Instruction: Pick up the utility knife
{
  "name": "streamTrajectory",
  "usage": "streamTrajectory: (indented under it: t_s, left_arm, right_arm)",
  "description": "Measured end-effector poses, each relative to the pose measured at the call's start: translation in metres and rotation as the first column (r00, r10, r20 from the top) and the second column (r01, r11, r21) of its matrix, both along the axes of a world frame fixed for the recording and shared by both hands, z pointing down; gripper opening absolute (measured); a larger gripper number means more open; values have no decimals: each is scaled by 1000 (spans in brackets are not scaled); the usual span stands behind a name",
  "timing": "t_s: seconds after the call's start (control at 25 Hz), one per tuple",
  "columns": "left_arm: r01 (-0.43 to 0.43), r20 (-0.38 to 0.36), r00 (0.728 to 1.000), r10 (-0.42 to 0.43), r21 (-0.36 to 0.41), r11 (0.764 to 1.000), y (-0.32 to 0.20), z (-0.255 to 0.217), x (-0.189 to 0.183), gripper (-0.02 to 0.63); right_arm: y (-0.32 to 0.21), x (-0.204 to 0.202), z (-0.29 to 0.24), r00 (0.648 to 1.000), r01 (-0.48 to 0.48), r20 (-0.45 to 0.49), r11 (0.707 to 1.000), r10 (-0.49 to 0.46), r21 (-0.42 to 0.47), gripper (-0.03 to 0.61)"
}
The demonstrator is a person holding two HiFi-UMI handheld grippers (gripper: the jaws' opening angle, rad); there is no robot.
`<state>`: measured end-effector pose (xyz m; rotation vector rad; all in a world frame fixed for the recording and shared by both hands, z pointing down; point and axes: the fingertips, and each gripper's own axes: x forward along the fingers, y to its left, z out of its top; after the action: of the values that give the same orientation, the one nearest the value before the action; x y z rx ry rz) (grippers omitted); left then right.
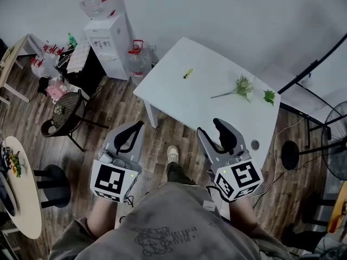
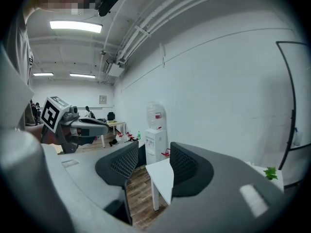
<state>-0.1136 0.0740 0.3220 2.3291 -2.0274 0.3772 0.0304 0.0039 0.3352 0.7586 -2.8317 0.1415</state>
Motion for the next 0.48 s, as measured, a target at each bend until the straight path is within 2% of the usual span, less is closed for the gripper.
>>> streamTrajectory:
  t_s: [0.24, 0.48]
  left_arm:
    - [-10, 9, 1000, 10, -19, 1000, -69, 3, -22, 0]
    - [-3, 27, 1000, 4, -38, 999, -146, 7, -46, 0]
  right_arm:
    - [-65, -25, 10, 1000, 9, -20, 1000, -10, -20, 216]
    - [-140, -49, 5, 999, 31, -11, 999, -31, 11, 226]
